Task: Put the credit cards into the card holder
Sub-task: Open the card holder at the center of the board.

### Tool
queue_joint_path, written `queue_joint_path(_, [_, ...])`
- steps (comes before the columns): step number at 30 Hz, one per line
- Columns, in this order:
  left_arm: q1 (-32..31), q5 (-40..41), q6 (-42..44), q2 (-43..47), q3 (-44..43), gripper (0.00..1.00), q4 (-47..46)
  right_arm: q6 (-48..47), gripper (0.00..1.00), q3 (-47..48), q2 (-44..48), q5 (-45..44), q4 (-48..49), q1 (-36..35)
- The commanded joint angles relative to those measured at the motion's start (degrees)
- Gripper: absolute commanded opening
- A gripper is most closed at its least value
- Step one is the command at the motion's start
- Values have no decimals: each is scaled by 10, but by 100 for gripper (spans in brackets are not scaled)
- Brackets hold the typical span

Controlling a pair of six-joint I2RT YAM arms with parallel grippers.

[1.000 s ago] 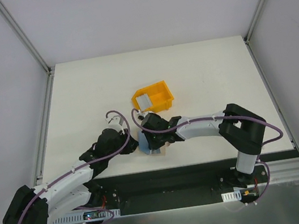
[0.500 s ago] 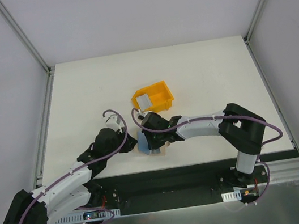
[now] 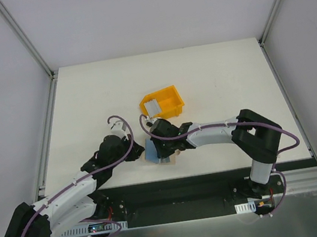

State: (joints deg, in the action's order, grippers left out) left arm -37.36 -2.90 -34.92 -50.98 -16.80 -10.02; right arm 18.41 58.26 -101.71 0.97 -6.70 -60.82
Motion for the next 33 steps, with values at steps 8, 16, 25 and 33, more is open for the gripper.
queue_joint_path(8, [10, -33, 2, -21, -3, 7, -15, -6, 9, -3, -9, 11, -9, 3])
queue_joint_path(16, [12, -32, -4, -25, -1, 1, -18, -6, 10, -4, -8, 11, -10, 3])
queue_joint_path(25, [14, 18, -62, -36, 33, 0, -38, -7, 10, -3, 14, -6, -20, 16])
queue_joint_path(33, [13, 47, -176, -77, 88, 0, -98, -19, 11, -31, 42, -47, -38, 64])
